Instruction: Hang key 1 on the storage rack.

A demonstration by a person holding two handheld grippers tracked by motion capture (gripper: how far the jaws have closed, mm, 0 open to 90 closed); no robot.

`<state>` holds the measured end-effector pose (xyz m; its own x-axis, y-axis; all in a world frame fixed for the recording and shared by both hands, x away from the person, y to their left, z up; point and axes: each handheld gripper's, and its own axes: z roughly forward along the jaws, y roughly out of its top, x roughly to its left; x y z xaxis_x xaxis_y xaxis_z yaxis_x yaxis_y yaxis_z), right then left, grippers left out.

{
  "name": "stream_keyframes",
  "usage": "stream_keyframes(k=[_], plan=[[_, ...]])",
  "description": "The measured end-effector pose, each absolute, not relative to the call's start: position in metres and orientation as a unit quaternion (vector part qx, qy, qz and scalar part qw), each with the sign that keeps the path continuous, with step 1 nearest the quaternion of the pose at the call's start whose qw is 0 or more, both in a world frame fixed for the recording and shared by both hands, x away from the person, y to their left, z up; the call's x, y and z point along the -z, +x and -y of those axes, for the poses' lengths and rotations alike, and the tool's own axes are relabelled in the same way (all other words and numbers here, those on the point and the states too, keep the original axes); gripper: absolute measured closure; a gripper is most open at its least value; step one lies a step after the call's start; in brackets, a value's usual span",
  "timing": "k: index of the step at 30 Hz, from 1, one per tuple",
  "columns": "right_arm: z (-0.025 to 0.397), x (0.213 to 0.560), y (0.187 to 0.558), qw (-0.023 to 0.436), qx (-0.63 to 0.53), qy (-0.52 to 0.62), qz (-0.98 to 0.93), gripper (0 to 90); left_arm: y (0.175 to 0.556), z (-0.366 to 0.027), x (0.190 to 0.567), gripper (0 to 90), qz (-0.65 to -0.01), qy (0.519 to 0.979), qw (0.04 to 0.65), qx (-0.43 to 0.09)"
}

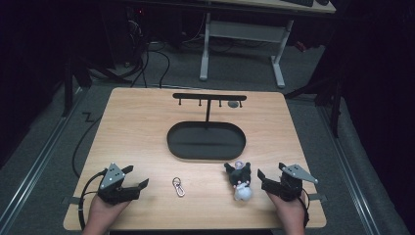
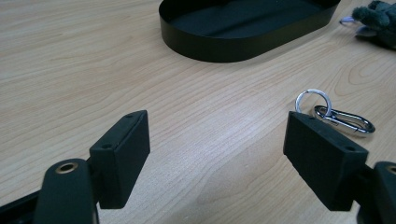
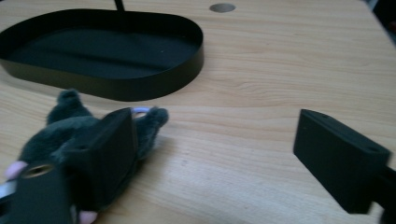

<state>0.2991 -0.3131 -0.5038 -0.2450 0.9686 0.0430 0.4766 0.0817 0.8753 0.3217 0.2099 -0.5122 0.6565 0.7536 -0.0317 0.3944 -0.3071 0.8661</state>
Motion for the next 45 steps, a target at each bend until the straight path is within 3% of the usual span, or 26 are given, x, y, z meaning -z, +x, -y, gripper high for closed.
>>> stream_keyframes(k=[9,20,28,45], plan=[[0.319,0.51,0.296,0.285,-0.395,0.519,-0.703,14.6,0.322,-0.208,0.51,24.8,-0.359,0.785,0.464,-0.2],[0.322,0.502,0.294,0.312,-0.409,0.511,-0.688,14.5,0.321,-0.203,0.511,25.8,-0.345,0.797,0.461,-0.182],[0.318,0.501,0.304,0.278,-0.366,0.511,-0.726,17.1,0.323,-0.202,0.508,29.9,-0.331,0.797,0.471,-0.184],[0.328,0.492,0.306,0.211,-0.296,0.566,-0.74,21.0,0.32,-0.199,0.506,28.4,-0.314,0.801,0.473,-0.187]])
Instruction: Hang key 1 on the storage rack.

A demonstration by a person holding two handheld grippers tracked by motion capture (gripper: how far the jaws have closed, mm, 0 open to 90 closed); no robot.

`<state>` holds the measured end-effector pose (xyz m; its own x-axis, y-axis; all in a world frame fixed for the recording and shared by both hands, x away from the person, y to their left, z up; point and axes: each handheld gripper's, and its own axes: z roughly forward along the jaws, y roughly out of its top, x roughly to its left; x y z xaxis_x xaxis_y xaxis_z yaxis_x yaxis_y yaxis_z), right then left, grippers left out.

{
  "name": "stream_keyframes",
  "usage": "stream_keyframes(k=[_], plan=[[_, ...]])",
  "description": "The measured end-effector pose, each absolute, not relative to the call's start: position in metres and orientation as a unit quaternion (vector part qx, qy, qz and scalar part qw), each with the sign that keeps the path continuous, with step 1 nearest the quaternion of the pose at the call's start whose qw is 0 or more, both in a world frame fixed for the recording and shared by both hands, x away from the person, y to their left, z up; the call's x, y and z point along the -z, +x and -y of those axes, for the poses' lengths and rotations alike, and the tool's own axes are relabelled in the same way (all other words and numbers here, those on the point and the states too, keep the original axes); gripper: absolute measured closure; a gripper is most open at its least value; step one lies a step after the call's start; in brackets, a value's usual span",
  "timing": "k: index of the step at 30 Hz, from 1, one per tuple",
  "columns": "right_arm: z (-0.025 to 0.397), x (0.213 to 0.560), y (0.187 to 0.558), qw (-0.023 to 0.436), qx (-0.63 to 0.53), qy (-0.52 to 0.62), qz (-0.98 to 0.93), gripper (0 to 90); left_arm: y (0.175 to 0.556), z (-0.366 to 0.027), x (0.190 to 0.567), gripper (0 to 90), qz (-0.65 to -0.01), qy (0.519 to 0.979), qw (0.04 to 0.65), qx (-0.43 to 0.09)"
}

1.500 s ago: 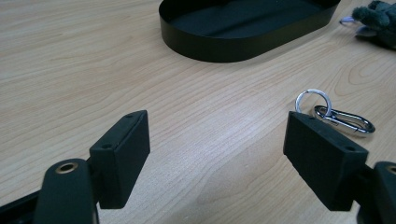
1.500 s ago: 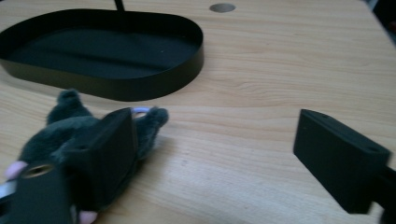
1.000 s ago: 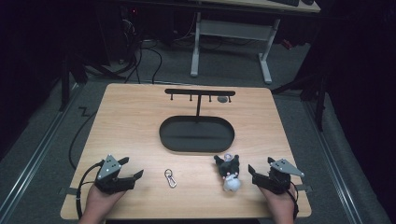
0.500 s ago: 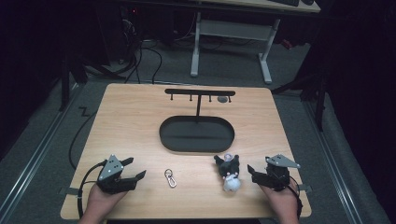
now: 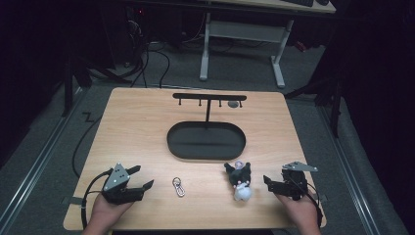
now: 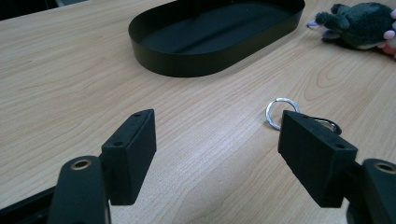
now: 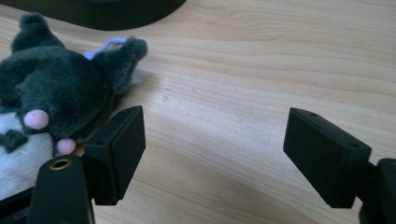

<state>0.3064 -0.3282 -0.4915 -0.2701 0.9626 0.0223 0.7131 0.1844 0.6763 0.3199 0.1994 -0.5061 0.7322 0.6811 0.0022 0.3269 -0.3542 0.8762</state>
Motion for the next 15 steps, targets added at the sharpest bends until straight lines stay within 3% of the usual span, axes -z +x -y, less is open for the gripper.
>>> stream_keyframes(k=[15], plan=[[0.329,0.475,0.317,0.178,-0.243,0.552,-0.778,22.8,0.319,-0.199,0.506,27.6,-0.313,0.801,0.473,-0.191]])
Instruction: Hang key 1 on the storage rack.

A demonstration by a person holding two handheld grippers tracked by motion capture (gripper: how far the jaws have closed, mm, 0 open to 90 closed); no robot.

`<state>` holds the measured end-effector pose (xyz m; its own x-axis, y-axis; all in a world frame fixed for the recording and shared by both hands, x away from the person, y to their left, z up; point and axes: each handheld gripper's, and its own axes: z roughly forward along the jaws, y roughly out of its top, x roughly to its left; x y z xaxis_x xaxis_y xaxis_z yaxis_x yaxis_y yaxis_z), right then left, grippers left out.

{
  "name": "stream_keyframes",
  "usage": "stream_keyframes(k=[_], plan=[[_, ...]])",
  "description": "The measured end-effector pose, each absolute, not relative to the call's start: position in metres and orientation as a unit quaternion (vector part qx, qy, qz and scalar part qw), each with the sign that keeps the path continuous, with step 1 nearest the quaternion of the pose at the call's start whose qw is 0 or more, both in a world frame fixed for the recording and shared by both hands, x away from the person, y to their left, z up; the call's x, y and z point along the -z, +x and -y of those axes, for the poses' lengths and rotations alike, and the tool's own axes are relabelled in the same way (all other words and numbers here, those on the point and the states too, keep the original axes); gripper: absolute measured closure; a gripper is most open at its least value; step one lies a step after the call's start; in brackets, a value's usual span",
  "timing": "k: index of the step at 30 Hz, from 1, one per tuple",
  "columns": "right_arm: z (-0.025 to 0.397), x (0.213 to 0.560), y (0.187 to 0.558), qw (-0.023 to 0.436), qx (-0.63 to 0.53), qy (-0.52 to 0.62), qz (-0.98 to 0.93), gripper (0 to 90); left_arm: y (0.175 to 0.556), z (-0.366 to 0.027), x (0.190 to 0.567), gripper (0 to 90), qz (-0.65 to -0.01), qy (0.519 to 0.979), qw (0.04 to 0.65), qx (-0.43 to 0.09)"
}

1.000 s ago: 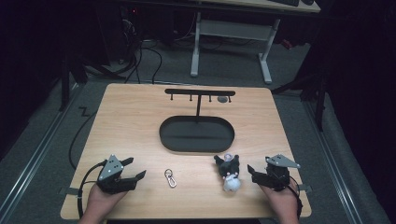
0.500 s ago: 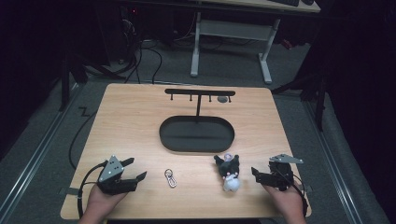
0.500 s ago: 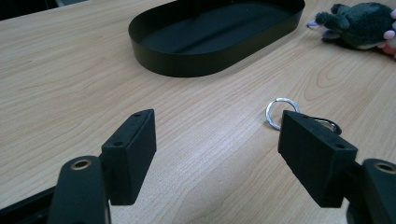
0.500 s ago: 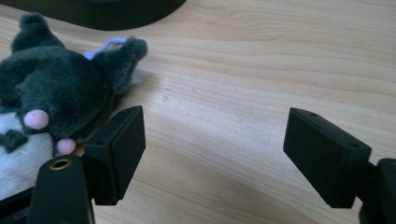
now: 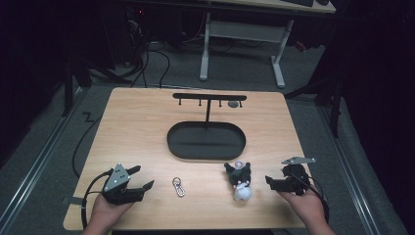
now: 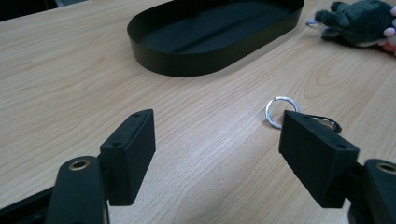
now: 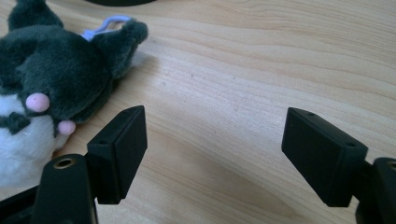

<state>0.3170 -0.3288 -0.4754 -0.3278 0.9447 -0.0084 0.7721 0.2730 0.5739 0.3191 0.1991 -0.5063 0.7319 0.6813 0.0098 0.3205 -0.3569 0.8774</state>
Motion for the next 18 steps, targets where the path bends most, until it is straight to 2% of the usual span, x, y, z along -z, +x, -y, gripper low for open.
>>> stream_keyframes(k=[18], plan=[[0.306,0.458,0.321,0.124,-0.164,0.53,-0.823,22.8,0.318,-0.203,0.504,27.3,-0.309,0.797,0.482,-0.193]])
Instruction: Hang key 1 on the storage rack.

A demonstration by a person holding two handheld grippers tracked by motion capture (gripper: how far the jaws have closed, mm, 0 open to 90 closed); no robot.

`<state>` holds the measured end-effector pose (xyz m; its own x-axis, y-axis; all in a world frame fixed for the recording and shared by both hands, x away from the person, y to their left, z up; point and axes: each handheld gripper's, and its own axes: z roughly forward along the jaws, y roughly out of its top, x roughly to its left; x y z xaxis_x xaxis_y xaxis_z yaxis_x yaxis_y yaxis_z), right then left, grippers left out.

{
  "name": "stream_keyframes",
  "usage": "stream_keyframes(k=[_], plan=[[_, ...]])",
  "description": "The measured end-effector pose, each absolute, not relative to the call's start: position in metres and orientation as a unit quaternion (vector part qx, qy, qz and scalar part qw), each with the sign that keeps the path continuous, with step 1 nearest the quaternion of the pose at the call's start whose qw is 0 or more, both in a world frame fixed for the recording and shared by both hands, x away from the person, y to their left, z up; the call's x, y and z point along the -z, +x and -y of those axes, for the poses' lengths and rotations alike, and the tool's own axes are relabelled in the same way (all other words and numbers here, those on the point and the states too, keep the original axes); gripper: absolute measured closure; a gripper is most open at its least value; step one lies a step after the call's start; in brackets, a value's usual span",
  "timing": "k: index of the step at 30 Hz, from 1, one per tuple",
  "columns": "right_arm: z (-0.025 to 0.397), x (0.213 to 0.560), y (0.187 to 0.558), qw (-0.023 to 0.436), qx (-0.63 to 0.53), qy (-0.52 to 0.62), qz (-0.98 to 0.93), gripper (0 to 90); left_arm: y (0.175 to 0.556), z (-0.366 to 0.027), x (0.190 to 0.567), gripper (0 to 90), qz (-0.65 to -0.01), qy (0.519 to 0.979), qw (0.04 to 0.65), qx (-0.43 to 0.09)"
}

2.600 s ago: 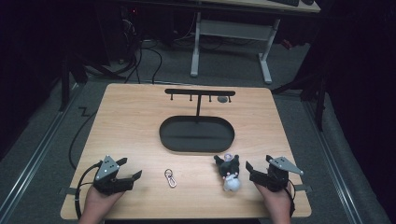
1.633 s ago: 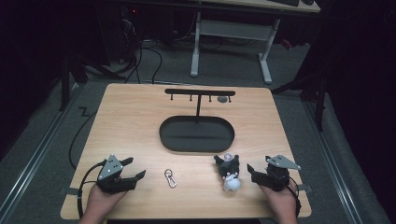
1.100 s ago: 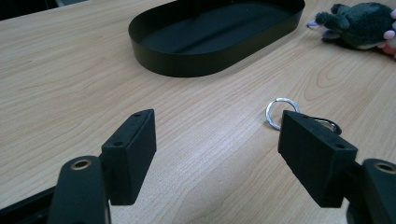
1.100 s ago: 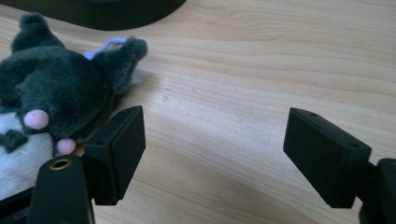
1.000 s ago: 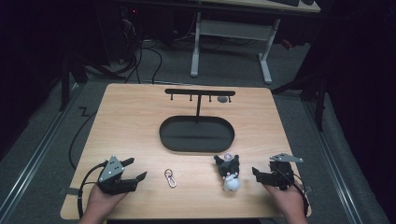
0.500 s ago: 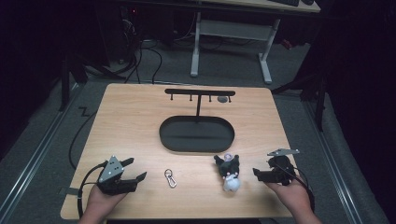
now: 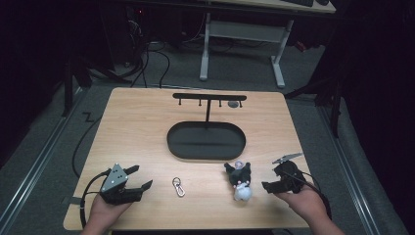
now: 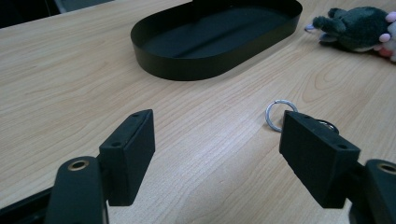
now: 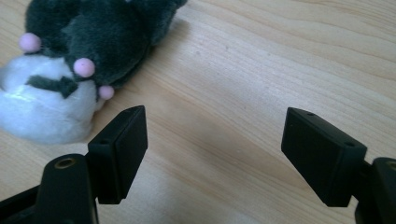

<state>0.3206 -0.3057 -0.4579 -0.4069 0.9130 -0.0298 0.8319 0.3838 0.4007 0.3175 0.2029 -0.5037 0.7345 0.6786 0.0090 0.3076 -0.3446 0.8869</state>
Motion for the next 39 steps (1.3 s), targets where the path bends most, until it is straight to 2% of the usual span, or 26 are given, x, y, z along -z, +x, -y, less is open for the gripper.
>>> stream_keyframes(k=[15,21,29,39], plan=[[0.271,0.435,0.325,0.075,-0.109,0.5,-0.856,23.7,0.318,-0.203,0.503,27.3,-0.308,0.796,0.486,-0.191],[0.243,0.418,0.325,0.063,-0.115,0.493,-0.86,22.7,0.318,-0.204,0.503,27.3,-0.309,0.795,0.487,-0.19],[0.218,0.426,0.328,0.034,-0.095,0.481,-0.871,18.3,0.318,-0.204,0.503,27.3,-0.308,0.793,0.489,-0.19],[0.208,0.443,0.334,0.023,-0.084,0.485,-0.87,16.8,0.317,-0.205,0.502,27.2,-0.303,0.791,0.496,-0.189]])
